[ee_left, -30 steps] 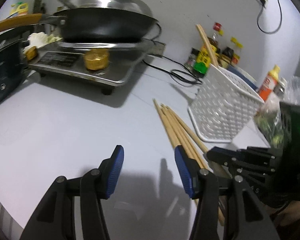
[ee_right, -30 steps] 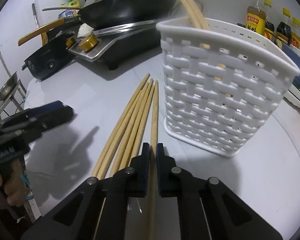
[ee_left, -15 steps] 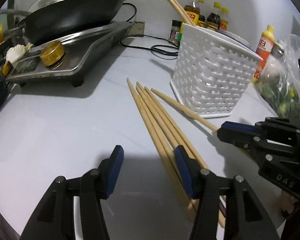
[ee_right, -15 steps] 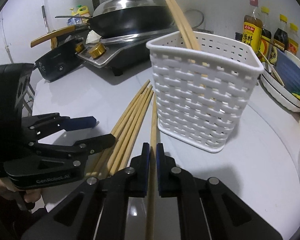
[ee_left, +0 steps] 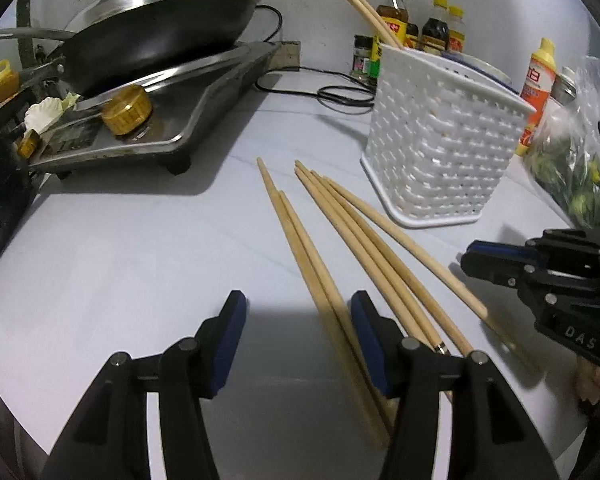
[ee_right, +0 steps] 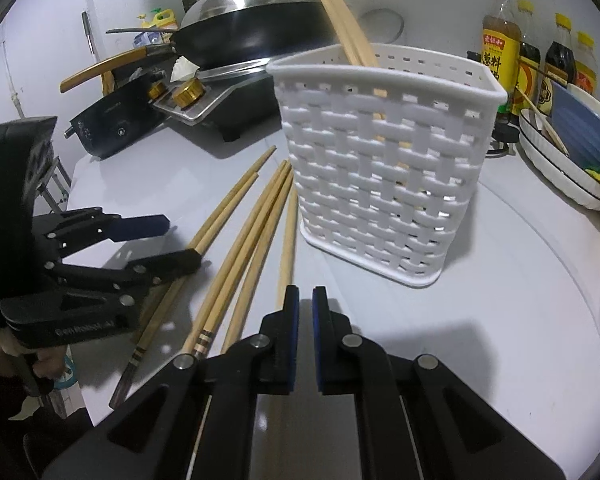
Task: Organize utensils
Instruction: 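Grasp one chopstick with the right tool while the left tool grasps another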
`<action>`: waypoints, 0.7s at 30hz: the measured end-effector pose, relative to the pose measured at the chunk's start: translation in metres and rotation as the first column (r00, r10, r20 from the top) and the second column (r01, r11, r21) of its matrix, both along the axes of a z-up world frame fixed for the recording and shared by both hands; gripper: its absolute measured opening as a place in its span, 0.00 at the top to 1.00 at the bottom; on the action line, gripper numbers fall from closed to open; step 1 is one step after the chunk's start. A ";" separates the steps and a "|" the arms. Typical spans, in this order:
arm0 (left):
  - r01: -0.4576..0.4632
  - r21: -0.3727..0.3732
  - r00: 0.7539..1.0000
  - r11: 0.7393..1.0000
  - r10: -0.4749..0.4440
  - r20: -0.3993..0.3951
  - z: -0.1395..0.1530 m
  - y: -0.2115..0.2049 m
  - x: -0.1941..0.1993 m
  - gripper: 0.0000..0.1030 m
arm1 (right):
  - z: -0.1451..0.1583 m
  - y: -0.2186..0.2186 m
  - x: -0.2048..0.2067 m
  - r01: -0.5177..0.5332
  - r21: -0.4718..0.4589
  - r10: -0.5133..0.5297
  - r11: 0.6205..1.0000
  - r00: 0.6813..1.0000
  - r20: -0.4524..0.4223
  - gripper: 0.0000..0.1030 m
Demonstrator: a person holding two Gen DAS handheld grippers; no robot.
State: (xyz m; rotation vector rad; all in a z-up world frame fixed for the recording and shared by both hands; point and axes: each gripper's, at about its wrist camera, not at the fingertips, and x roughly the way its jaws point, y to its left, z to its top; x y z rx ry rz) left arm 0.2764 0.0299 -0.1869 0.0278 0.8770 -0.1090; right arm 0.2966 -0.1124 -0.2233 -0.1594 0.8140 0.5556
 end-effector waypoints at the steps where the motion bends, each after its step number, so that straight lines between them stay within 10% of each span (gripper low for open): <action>1: -0.003 0.004 1.000 1.000 0.003 0.002 0.001 0.001 0.001 0.47 | 0.000 0.001 0.001 -0.001 -0.001 0.001 1.000 1.000 -0.002 0.94; 21: 0.053 0.065 0.999 0.996 -0.053 -0.009 -0.006 0.009 0.039 0.42 | 0.006 0.018 0.016 -0.007 0.001 0.007 1.000 1.000 -0.006 0.81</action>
